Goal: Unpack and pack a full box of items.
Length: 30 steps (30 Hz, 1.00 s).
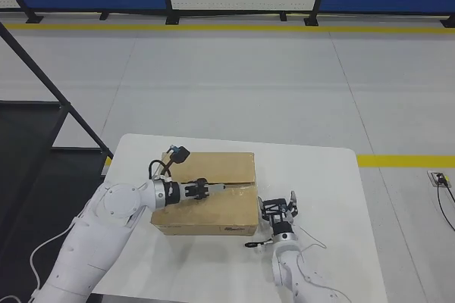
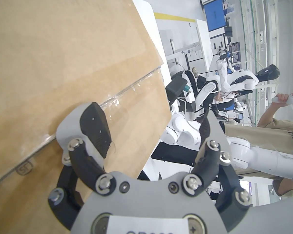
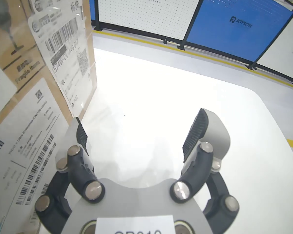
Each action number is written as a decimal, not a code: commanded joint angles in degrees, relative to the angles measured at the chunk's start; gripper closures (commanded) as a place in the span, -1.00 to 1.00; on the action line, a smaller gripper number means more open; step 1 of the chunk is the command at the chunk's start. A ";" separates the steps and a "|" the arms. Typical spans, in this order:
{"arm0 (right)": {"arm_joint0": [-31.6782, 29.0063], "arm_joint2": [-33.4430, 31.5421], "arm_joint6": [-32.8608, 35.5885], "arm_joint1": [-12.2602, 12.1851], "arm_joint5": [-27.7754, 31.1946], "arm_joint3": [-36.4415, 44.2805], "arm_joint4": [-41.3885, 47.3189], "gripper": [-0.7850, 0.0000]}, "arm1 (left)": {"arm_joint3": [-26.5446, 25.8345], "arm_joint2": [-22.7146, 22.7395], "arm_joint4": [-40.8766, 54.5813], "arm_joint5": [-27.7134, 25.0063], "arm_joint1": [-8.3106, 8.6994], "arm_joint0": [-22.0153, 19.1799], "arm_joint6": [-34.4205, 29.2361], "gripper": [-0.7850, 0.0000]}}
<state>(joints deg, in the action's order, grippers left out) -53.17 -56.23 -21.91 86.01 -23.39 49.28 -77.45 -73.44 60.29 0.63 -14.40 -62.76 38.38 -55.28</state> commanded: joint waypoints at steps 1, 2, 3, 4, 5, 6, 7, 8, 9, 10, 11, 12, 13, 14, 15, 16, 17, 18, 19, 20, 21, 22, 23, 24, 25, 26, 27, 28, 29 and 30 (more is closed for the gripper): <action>0.34 -0.06 1.95 -0.06 0.20 0.03 -1.42 -1.00 | 0.04 -0.12 -0.01 0.04 -0.05 -0.17 -0.06 -1.00; 0.48 -0.07 2.87 -0.09 0.38 0.22 -2.07 -1.00 | 0.11 -0.17 0.03 0.13 -0.07 -0.23 -0.11 -1.00; 0.58 -0.19 3.51 -0.13 0.43 0.49 -2.65 -1.00 | 0.12 -0.24 -0.09 0.18 -0.09 -0.34 -0.20 -1.00; 0.62 -0.31 4.11 -0.20 0.55 0.72 -3.30 -1.00 | 0.15 -0.30 -0.10 0.23 -0.11 -0.41 -0.19 -1.00; 0.73 -0.46 4.79 -0.28 0.60 0.95 -4.03 -1.00 | 0.18 -0.37 -0.09 0.27 -0.14 -0.47 -0.15 -1.00; 0.83 -0.64 5.58 -0.35 0.53 1.15 -4.69 -1.00 | 0.20 -0.47 -0.09 0.23 -0.17 -0.55 -0.20 -1.00; 0.96 -0.67 6.70 -0.42 0.88 1.22 -5.46 -1.00 | 0.26 -0.53 0.00 0.21 -0.21 -0.62 -0.20 -1.00; 1.21 -0.73 7.75 -0.50 1.19 1.31 -6.36 -1.00 | 0.32 -0.59 0.03 0.22 -0.24 -0.71 -0.19 -1.00; 1.34 -0.86 8.48 -0.55 1.32 1.43 -6.99 -1.00 | 0.35 -0.67 0.00 0.19 -0.27 -0.80 -0.26 -1.00; 1.43 -0.94 9.17 -0.60 1.64 1.49 -7.49 -1.00 | 0.41 -0.71 0.02 0.21 -0.29 -0.90 -0.29 -1.00; 1.56 -1.07 9.71 -0.63 1.88 1.55 -7.91 -1.00 | 0.45 -0.73 0.12 0.10 -0.31 -0.96 -0.27 -1.00; 1.68 -1.17 10.23 -0.65 2.03 1.48 -8.36 -1.00 | 0.57 -0.71 0.19 0.08 -0.33 -1.01 -0.22 -1.00; 1.83 -1.24 10.68 -0.66 2.25 1.42 -8.75 -1.00 | 0.64 -0.71 0.21 0.06 -0.34 -1.06 -0.22 -1.00; 2.04 -1.28 11.14 -0.65 2.69 1.29 -9.08 -1.00 | 0.73 -0.70 0.24 0.05 -0.35 -1.10 -0.21 -1.00; 2.31 -1.34 11.51 -0.66 3.13 1.09 -9.45 -1.00 | 0.80 -0.69 0.27 0.04 -0.36 -1.11 -0.16 -1.00; 2.62 -1.38 11.88 -0.65 3.60 0.84 -9.78 -1.00 | 0.85 -0.70 0.27 0.00 -0.37 -1.12 -0.16 -1.00; 2.96 -1.40 12.24 -0.63 4.11 0.55 -10.07 -1.00 | 0.92 -0.69 0.29 -0.01 -0.37 -1.13 -0.13 -1.00; 3.47 -1.23 12.85 -0.63 4.88 0.03 -10.85 -1.00 | 0.96 -0.67 0.31 -0.01 -0.38 -1.13 -0.08 -1.00; 3.97 -1.13 13.29 -0.59 5.50 -0.37 -11.31 -1.00 | 0.99 -0.67 0.31 -0.03 -0.39 -1.14 -0.08 -1.00; 4.33 -1.04 13.72 -0.53 6.16 -0.78 -11.52 -1.00 | 1.04 -0.64 0.35 0.00 -0.39 -1.13 0.00 -1.00; 4.73 -0.92 14.01 -0.48 6.70 -1.16 -11.90 -1.00 | 1.06 -0.62 0.35 -0.01 -0.40 -1.14 0.00 -1.00; 5.07 -0.80 14.29 -0.42 7.31 -1.55 -12.19 -1.00 | 1.10 -0.58 0.39 0.03 -0.40 -1.15 0.06 -1.00; 5.40 -0.73 14.40 -0.37 7.59 -1.90 -12.51 -1.00 | 1.10 -0.54 0.40 0.03 -0.40 -1.15 0.12 -1.00; 5.62 -0.71 14.34 -0.29 7.53 -2.18 -12.66 -1.00 | 1.11 -0.50 0.40 0.00 -0.40 -1.14 0.19 -1.00; 5.80 -0.69 14.16 -0.21 7.41 -2.44 -12.75 -1.00 | 1.12 -0.47 0.39 -0.02 -0.40 -1.13 0.19 -1.00; 5.98 -0.72 13.98 -0.11 7.19 -2.65 -12.73 -1.00 | 1.14 -0.43 0.43 0.02 -0.40 -1.12 0.26 -1.00; 6.08 -0.74 13.57 -0.03 6.36 -2.88 -12.98 -1.00 | 1.12 -0.41 0.42 0.03 -0.40 -1.10 0.26 -1.00; 6.07 -0.71 13.05 0.10 5.84 -2.92 -12.95 -1.00 | 1.15 -0.37 0.37 0.11 -0.39 -1.08 0.36 -1.00; 6.01 -0.71 12.62 0.20 5.79 -2.92 -12.73 -1.00 | 1.13 -0.34 0.29 0.06 -0.39 -1.07 0.43 -1.00; 5.97 -0.79 12.18 0.26 5.64 -2.91 -12.69 -1.00 | 1.20 -0.28 0.28 0.02 -0.38 -1.02 0.52 -1.00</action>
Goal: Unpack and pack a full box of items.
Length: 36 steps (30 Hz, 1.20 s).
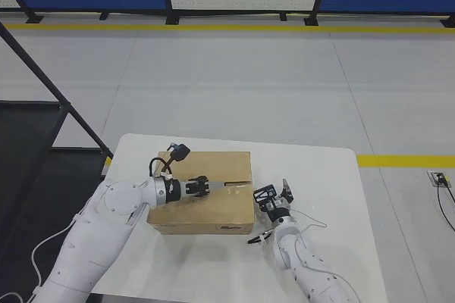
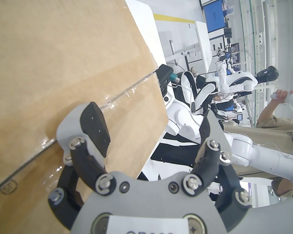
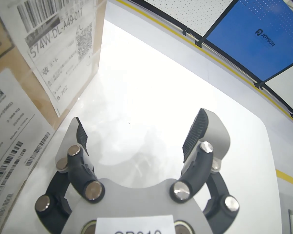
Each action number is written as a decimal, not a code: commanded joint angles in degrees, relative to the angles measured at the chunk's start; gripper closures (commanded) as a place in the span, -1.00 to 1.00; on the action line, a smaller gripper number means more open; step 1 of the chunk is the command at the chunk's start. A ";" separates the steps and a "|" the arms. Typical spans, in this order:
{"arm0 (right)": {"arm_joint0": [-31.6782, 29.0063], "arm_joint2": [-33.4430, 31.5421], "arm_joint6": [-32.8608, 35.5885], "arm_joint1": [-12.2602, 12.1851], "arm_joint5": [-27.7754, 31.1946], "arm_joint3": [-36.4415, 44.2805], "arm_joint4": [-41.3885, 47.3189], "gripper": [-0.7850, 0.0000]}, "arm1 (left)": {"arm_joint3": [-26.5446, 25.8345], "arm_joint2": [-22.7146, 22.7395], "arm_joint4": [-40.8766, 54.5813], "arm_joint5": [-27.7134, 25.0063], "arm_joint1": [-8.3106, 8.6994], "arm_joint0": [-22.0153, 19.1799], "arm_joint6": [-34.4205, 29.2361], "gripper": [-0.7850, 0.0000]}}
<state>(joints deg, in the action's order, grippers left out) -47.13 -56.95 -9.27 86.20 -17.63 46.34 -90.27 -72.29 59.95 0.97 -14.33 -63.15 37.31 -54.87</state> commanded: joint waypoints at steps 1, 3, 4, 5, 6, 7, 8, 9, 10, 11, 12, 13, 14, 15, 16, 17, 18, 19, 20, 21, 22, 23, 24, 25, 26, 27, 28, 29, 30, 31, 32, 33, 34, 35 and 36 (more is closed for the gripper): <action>-0.18 -0.15 -0.89 0.09 -0.16 0.01 0.09 -1.00 | 0.16 0.13 -0.14 -0.04 0.02 0.06 0.22 -1.00; -0.13 -0.20 -0.89 0.09 0.73 -0.19 -0.29 -1.00 | 0.33 0.22 -0.22 0.07 0.04 0.04 0.26 -1.00; 0.03 -0.16 -0.62 0.05 1.34 -0.39 -0.86 -1.00 | 0.36 0.27 -0.34 0.05 0.04 0.00 0.36 -1.00; 0.19 -0.16 -0.49 0.01 2.17 -0.49 -1.21 -1.00 | 0.37 0.30 -0.44 0.11 0.05 -0.02 0.44 -1.00; 0.24 -0.21 -0.68 -0.02 2.97 -0.47 -1.37 -1.00 | 0.33 0.34 -0.49 0.08 0.05 -0.06 0.49 -1.00; 0.22 -0.28 -1.01 -0.04 3.82 -0.38 -1.36 -1.00 | 0.31 0.39 -0.56 0.05 0.05 -0.10 0.52 -1.00; 0.13 -0.41 -1.40 -0.07 4.31 -0.22 -1.32 -1.00 | 0.31 0.44 -0.62 0.10 0.06 -0.13 0.56 -1.00; 0.01 -0.51 -1.77 -0.08 4.63 -0.03 -1.33 -1.00 | 0.28 0.48 -0.64 0.08 0.06 -0.14 0.65 -1.00; -0.13 -0.57 -1.94 -0.09 4.86 0.10 -1.38 -1.00 | 0.27 0.51 -0.65 0.07 0.06 -0.13 0.66 -1.00; -0.24 -0.61 -2.10 -0.08 5.16 0.29 -1.43 -1.00 | 0.26 0.55 -0.67 0.04 0.07 -0.14 0.66 -1.00; -0.36 -0.66 -2.33 -0.07 5.44 0.50 -1.42 -1.00 | 0.31 0.62 -0.76 0.05 0.08 -0.12 0.77 -1.00; -0.48 -0.72 -2.47 -0.07 5.61 0.62 -1.43 -1.00 | 0.31 0.66 -0.79 0.02 0.09 -0.08 0.78 -1.00; -0.55 -0.80 -2.60 -0.06 5.30 0.73 -1.63 -1.00 | 0.31 0.70 -0.81 -0.01 0.10 -0.05 0.76 -1.00; -0.64 -0.89 -2.52 -0.02 4.63 0.75 -1.74 -1.00 | 0.32 0.78 -0.77 0.01 0.12 0.00 0.81 -1.00; -0.66 -0.86 -2.24 0.06 4.35 0.71 -1.80 -1.00 | 0.27 0.82 -0.69 -0.03 0.12 0.05 0.79 -1.00; -0.56 -0.86 -1.90 0.12 4.25 0.59 -1.86 -1.00 | 0.25 0.86 -0.66 -0.05 0.13 0.09 0.76 -1.00; -0.42 -0.84 -1.51 0.17 4.25 0.33 -2.00 -1.00 | 0.22 0.90 -0.66 -0.07 0.14 0.13 0.73 -1.00; -0.21 -0.81 -1.16 0.23 4.15 0.04 -2.24 -1.00 | 0.19 0.93 -0.62 -0.08 0.15 0.17 0.70 -1.00; 0.04 -0.71 -0.75 0.28 4.09 -0.34 -2.62 -1.00 | 0.16 0.98 -0.55 -0.12 0.16 0.20 0.66 -1.00; 0.33 -0.68 -0.43 0.36 3.98 -0.69 -2.79 -1.00 | 0.16 1.02 -0.54 -0.13 0.17 0.23 0.62 -1.00; 0.62 -0.63 -0.26 0.44 3.64 -1.07 -3.05 -1.00 | 0.14 1.06 -0.54 -0.14 0.18 0.24 0.59 -1.00; 0.84 -0.59 -0.28 0.54 3.52 -1.34 -3.05 -1.00 | 0.12 1.09 -0.54 -0.14 0.18 0.26 0.56 -1.00; 1.07 -0.65 -0.51 0.64 3.57 -1.59 -2.74 -1.00 | 0.08 1.12 -0.56 -0.17 0.19 0.28 0.57 -1.00; 1.32 -0.78 -0.78 0.72 3.13 -1.97 -2.60 -1.00 | 0.05 1.16 -0.59 -0.24 0.20 0.32 0.60 -1.00; 1.57 -0.83 -0.95 0.83 2.70 -2.39 -2.50 -1.00 | 0.03 1.20 -0.60 -0.27 0.21 0.37 0.59 -1.00; 1.83 -0.90 -1.32 0.96 2.28 -2.68 -2.23 -1.00 | -0.01 1.25 -0.60 -0.28 0.23 0.41 0.56 -1.00; 2.06 -0.98 -1.65 1.07 1.92 -3.10 -1.97 -1.00 | -0.05 1.31 -0.61 -0.29 0.25 0.47 0.53 -1.00; 2.32 -1.02 -1.99 1.19 1.48 -3.50 -1.86 -1.00 | -0.08 1.41 -0.57 -0.25 0.27 0.53 0.56 -1.00; 2.52 -1.11 -2.58 1.30 0.82 -3.77 -1.66 -1.00 | -0.15 1.49 -0.57 -0.24 0.30 0.59 0.53 -1.00; 2.57 -1.19 -3.31 1.42 0.15 -3.98 -1.43 -1.00 | -0.20 1.58 -0.56 -0.21 0.32 0.66 0.52 -1.00; 2.55 -1.22 -4.12 1.53 -0.26 -4.04 -1.25 -1.00 | -0.28 1.67 -0.57 -0.25 0.35 0.73 0.59 -1.00; 2.43 -1.39 -4.98 1.61 -0.89 -4.06 -0.93 -1.00 | -0.33 1.74 -0.58 -0.25 0.37 0.82 0.63 -1.00; 2.29 -1.49 -5.74 1.67 -1.43 -4.07 -0.82 -1.00 | -0.40 1.80 -0.58 -0.22 0.38 0.90 0.69 -1.00; 2.08 -1.64 -6.53 1.72 -2.01 -3.95 -0.69 -1.00 | -0.45 1.83 -0.60 -0.22 0.40 0.99 0.70 -1.00; 1.76 -1.86 -7.44 1.75 -2.56 -3.69 -0.39 -1.00 | -0.50 1.86 -0.62 -0.19 0.41 1.06 0.69 -1.00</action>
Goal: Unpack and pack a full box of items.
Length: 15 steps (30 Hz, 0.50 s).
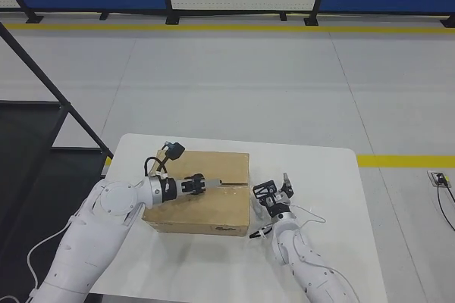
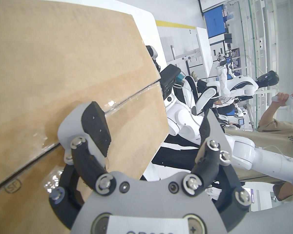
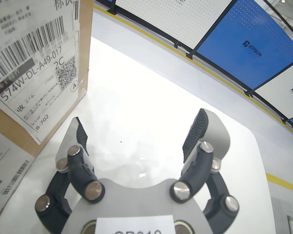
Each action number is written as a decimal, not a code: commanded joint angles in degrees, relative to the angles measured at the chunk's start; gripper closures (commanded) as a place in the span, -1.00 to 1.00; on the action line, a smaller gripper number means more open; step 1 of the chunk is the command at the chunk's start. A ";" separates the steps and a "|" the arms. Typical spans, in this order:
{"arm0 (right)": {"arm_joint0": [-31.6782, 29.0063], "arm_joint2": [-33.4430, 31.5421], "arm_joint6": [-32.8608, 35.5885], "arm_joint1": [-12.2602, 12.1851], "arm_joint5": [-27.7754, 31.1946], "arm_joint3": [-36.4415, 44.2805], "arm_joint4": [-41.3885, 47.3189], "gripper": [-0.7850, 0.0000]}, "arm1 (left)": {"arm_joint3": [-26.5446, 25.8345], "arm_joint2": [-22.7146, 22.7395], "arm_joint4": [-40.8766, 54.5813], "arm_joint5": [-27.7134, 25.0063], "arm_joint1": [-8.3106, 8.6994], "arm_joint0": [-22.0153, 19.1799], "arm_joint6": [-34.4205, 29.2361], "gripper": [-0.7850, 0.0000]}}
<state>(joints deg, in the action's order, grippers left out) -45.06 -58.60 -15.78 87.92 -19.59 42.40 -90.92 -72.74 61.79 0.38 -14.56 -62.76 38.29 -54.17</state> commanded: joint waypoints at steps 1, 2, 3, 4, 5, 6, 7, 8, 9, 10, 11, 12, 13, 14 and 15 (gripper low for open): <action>-0.68 -0.42 -1.66 0.05 -0.98 0.49 0.48 -1.00 | -0.10 0.04 0.02 0.09 0.02 0.14 -0.05 -1.00; -1.10 -0.72 -2.58 0.03 -1.68 0.89 0.66 -1.00 | -0.14 0.06 0.09 0.08 0.02 0.18 -0.08 -1.00; -1.63 -1.02 -3.32 0.01 -2.11 1.31 0.92 -1.00 | -0.19 0.05 0.06 0.04 0.03 0.21 -0.14 -1.00; -2.10 -1.26 -3.91 -0.03 -2.09 1.84 1.08 -1.00 | -0.19 0.05 0.04 0.02 0.03 0.22 -0.16 -1.00; -2.60 -1.58 -4.60 -0.11 -2.27 2.44 1.14 -1.00 | -0.22 0.01 0.02 0.00 0.02 0.21 -0.17 -1.00; -3.18 -1.84 -5.07 -0.20 -2.34 3.07 1.10 -1.00 | -0.22 -0.06 -0.01 0.04 0.01 0.17 -0.27 -1.00; -3.72 -2.08 -5.47 -0.30 -2.35 3.83 0.89 -1.00 | -0.23 -0.13 -0.01 0.09 -0.01 0.10 -0.33 -1.00; -4.30 -2.38 -5.55 -0.41 -2.39 4.51 0.78 -1.00 | -0.24 -0.23 -0.06 0.06 -0.03 0.03 -0.44 -1.00; -4.84 -2.70 -5.70 -0.53 -2.48 5.29 0.60 -1.00 | -0.20 -0.31 -0.08 0.04 -0.05 -0.03 -0.47 -1.00; -5.42 -3.10 -5.86 -0.66 -2.59 6.11 0.55 -1.00 | -0.18 -0.40 -0.11 0.01 -0.07 -0.10 -0.51 -1.00; -6.06 -3.55 -6.20 -0.78 -2.61 7.07 0.68 -1.00 | -0.14 -0.47 -0.13 -0.03 -0.10 -0.16 -0.55 -1.00; -6.84 -4.05 -6.76 -0.92 -2.40 8.15 0.98 -1.00 | -0.08 -0.53 -0.14 -0.07 -0.11 -0.22 -0.59 -1.00; -7.67 -4.56 -7.24 -1.09 -2.00 9.16 1.15 -1.00 | -0.04 -0.59 -0.16 -0.14 -0.13 -0.28 -0.65 -1.00; -8.44 -5.08 -7.52 -1.28 -1.74 10.12 1.08 -1.00 | 0.05 -0.62 -0.15 -0.15 -0.14 -0.33 -0.70 -1.00; -9.23 -5.59 -7.56 -1.47 -1.46 11.11 1.05 -1.00 | 0.11 -0.65 -0.11 -0.11 -0.15 -0.38 -0.76 -1.00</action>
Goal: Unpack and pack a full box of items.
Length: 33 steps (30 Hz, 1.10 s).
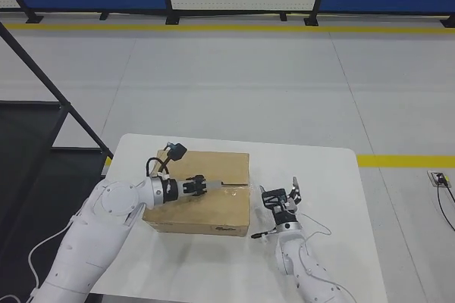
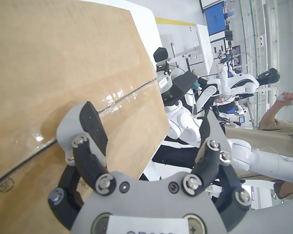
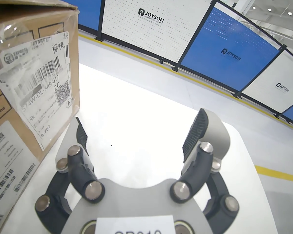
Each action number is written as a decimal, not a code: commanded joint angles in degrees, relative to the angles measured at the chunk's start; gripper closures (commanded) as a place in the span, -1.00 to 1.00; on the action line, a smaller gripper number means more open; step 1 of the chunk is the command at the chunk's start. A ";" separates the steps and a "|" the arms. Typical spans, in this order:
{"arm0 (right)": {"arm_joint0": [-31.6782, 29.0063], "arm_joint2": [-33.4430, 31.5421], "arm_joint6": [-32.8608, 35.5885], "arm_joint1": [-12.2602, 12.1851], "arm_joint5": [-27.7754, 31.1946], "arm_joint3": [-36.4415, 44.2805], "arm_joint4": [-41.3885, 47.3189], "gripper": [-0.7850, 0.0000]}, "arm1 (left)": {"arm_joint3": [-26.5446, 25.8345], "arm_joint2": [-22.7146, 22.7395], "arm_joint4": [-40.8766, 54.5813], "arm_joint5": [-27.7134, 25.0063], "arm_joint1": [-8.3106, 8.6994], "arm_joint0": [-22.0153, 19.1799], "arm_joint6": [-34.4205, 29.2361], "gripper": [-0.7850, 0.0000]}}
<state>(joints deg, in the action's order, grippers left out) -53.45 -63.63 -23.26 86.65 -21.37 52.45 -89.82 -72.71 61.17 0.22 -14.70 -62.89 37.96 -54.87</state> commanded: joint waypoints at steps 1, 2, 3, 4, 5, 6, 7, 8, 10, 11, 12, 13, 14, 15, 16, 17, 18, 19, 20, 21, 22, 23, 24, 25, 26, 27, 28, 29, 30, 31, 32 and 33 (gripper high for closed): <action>-1.82 -0.97 -0.27 -0.32 2.93 2.65 1.39 -1.00 | 0.11 -0.05 0.07 0.04 -0.02 -0.09 -0.08 -1.00; -3.05 -2.04 -0.82 -0.61 6.95 4.41 3.78 -1.00 | 0.13 -0.10 0.03 -0.02 -0.03 -0.14 -0.17 -1.00; -4.21 -3.52 -1.06 -1.08 10.33 5.90 5.29 -1.00 | 0.18 -0.11 0.04 -0.05 -0.04 -0.17 -0.19 -1.00; -5.47 -5.17 -1.42 -1.56 13.09 7.54 6.68 -1.00 | 0.21 -0.13 0.05 -0.06 -0.04 -0.19 -0.19 -1.00; -6.99 -6.80 -1.83 -1.98 16.33 9.40 8.80 -1.00 | 0.23 -0.14 0.06 -0.08 -0.05 -0.20 -0.19 -1.00; -8.60 -8.51 -2.17 -2.39 20.45 11.44 11.73 -1.00 | 0.26 -0.17 0.06 -0.09 -0.06 -0.20 -0.18 -1.00; -10.22 -10.40 -2.63 -2.81 25.12 13.49 15.14 -1.00 | 0.28 -0.23 0.00 -0.17 -0.07 -0.21 -0.22 -1.00; -11.81 -12.12 -2.88 -3.25 30.64 15.45 18.40 -1.00 | 0.36 -0.29 0.00 -0.19 -0.09 -0.21 -0.20 -1.00; -14.57 -15.44 -2.68 -4.22 40.43 18.73 22.72 -1.00 | 0.33 -0.53 0.04 -0.24 -0.15 -0.27 -0.29 -1.00; -15.72 -16.46 -2.31 -4.61 44.88 20.33 24.08 -1.00 | 0.32 -0.67 0.13 -0.32 -0.20 -0.32 -0.34 -1.00; -16.73 -17.44 -1.87 -4.95 49.12 21.61 26.01 -1.00 | 0.29 -0.85 0.17 -0.41 -0.25 -0.39 -0.42 -1.00; -17.42 -18.30 -1.19 -5.25 52.79 22.73 27.80 -1.00 | 0.30 -1.02 0.16 -0.47 -0.29 -0.48 -0.48 -1.00; -17.96 -18.98 -0.47 -5.47 56.07 23.53 30.09 -1.00 | 0.27 -1.17 0.19 -0.59 -0.35 -0.57 -0.45 -1.00; -18.33 -19.13 1.03 -5.63 60.30 23.91 33.24 -1.00 | 0.25 -1.33 0.24 -0.74 -0.40 -0.65 -0.52 -1.00; -18.26 -19.58 3.27 -5.81 63.36 23.62 36.88 -1.00 | 0.29 -1.44 0.25 -0.86 -0.43 -0.70 -0.50 -1.00; -17.76 -19.85 6.59 -5.97 65.27 22.96 40.75 -1.00 | 0.29 -1.52 0.26 -1.05 -0.46 -0.73 -0.50 -1.00; -16.86 -20.15 11.69 -6.19 65.01 22.05 43.67 -1.00 | 0.32 -1.55 0.32 -1.24 -0.48 -0.73 -0.43 -1.00; -16.45 -20.46 13.67 -6.30 63.68 21.87 43.85 -1.00 | 0.34 -1.53 0.47 -1.43 -0.49 -0.67 -0.37 -1.00; -16.45 -20.46 13.67 -6.30 63.68 21.87 43.85 -1.00 | 0.38 -1.46 0.57 -1.58 -0.48 -0.57 -0.35 -1.00; -16.45 -20.46 13.67 -6.30 63.68 21.87 43.85 -1.00 | 0.42 -1.30 0.64 -1.79 -0.44 -0.45 -0.31 -1.00; -16.45 -20.46 13.67 -6.30 63.68 21.87 43.85 -1.00 | 0.50 -1.08 0.70 -1.90 -0.38 -0.28 -0.26 -1.00; -16.45 -20.46 13.67 -6.30 63.68 21.87 43.85 -1.00 | 0.58 -0.83 0.87 -2.03 -0.32 -0.07 -0.21 -1.00; -16.45 -20.46 13.67 -6.30 63.68 21.87 43.85 -1.00 | 0.66 -0.62 0.95 -2.06 -0.26 0.13 -0.22 -1.00; -16.45 -20.46 13.67 -6.30 63.68 21.87 43.85 -1.00 | 0.73 -0.46 0.85 -2.13 -0.20 0.28 -0.20 -1.00; -16.45 -20.46 13.67 -6.30 63.68 21.87 43.85 -1.00 | 0.75 -0.35 0.84 -2.20 -0.17 0.42 -0.11 -1.00; -16.45 -20.46 13.67 -6.30 63.68 21.87 43.85 -1.00 | 0.69 -0.26 0.77 -2.24 -0.15 0.51 0.07 -1.00; -16.54 -20.27 14.01 -6.30 63.57 21.88 43.77 -1.00 | 0.51 -0.14 0.99 -2.50 -0.14 0.64 0.35 -1.00; -16.56 -19.82 14.62 -6.26 63.18 22.26 44.12 -1.00 | 0.23 0.07 1.34 -2.95 -0.13 0.82 0.67 -1.00; -16.37 -19.67 14.88 -6.26 62.64 22.35 44.51 -1.00 | -0.04 0.41 1.60 -3.35 -0.07 1.02 1.07 -1.00; -16.07 -19.82 14.77 -6.27 61.95 22.07 44.98 -1.00 | -0.34 0.86 1.86 -3.81 0.00 1.27 1.57 -1.00; -15.84 -19.89 14.65 -6.29 61.61 21.66 45.27 -1.00 | -0.55 1.34 2.17 -4.14 0.09 1.62 1.97 -1.00; -15.72 -19.89 14.73 -6.32 61.46 21.01 45.52 -1.00 | -0.75 1.84 2.43 -4.31 0.19 1.96 2.29 -1.00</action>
<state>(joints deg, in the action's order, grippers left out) -69.33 -83.46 -8.49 80.37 40.31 74.16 -44.58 -73.25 62.44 2.37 -18.79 -62.82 39.52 -52.98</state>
